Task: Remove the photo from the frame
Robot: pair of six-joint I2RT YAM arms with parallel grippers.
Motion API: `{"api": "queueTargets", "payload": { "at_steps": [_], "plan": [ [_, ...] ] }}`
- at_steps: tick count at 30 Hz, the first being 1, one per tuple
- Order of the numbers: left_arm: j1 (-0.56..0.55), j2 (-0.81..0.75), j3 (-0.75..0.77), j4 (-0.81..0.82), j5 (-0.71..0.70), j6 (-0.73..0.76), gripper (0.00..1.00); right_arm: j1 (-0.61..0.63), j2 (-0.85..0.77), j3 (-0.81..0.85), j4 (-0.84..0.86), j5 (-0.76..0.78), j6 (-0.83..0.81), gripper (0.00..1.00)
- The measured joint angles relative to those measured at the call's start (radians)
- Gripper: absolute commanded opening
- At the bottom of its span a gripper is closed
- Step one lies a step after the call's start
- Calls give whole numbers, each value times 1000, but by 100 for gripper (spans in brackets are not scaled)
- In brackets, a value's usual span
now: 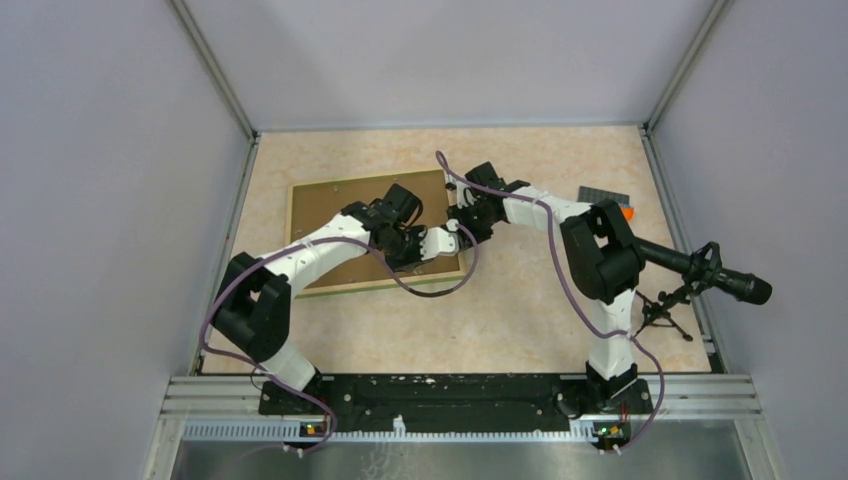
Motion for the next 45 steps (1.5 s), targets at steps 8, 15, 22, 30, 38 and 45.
{"api": "queueTargets", "payload": {
  "at_steps": [8, 15, 22, 30, 38, 45],
  "plan": [
    [-5, 31, 14, 39, 5, -38, 0, 0, 1, 0, 1, 2, 0, 35],
    [-6, 71, 54, 58, 8, -91, 0, -1, 1, 0, 1, 4, 0, 33],
    [-6, 75, 59, 58, 1, -93, 0, -2, 2, 0, 1, 4, 0, 32],
    [9, 67, 53, 55, -10, -74, 0, -2, 3, 0, 1, 4, 1, 30],
    [35, 63, 54, 50, -37, -67, 0, -9, 16, 21, -21, -4, 5, 24],
    [48, 63, 111, -10, -15, -112, 0, -34, 80, 124, -90, -17, -11, 15]
  ]
}}
